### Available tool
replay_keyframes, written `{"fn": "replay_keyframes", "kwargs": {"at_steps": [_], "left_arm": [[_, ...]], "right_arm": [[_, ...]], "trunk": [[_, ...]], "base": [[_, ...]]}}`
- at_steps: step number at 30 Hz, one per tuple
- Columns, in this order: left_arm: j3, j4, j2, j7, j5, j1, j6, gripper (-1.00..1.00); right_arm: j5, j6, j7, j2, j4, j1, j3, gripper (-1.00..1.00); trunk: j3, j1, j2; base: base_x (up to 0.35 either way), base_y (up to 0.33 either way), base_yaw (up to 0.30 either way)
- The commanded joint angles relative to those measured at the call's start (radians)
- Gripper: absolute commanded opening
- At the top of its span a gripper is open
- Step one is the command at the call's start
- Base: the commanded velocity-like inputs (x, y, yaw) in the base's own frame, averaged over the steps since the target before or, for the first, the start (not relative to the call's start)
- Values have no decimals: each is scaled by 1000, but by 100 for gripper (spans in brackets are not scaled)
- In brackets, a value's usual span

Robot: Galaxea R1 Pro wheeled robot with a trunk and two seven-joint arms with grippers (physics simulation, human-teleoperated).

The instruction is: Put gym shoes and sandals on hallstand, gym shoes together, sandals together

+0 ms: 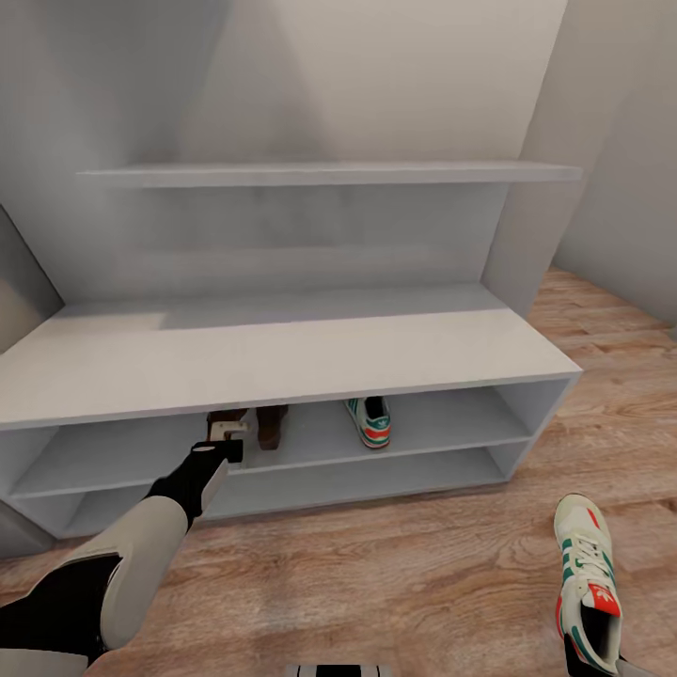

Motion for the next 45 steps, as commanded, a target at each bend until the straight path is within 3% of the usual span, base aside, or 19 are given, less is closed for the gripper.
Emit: {"fn": "replay_keyframes", "kwargs": {"at_steps": [1, 40, 41, 45], "left_arm": [[6, -2, -1, -1, -13, 0, 7, -100], [6, -2, -4, -1, -13, 1, 6, -100], [7, -2, -4, -1, -13, 1, 6, 100], [10, -2, -3, 0, -13, 1, 8, 100]], "right_arm": [[7, -3, 4, 0, 1, -1, -9, -100], [7, -3, 4, 0, 1, -1, -9, -100], [7, -3, 4, 0, 1, -1, -9, -100], [7, -3, 4, 0, 1, -1, -9, -100]], "trunk": [[-1, 0, 0], [-1, 0, 0], [-1, 0, 0], [-1, 0, 0]], "base": [[28, 12, 0], [40, 0, 0], [0, 0, 0], [0, 0, 0]]}}
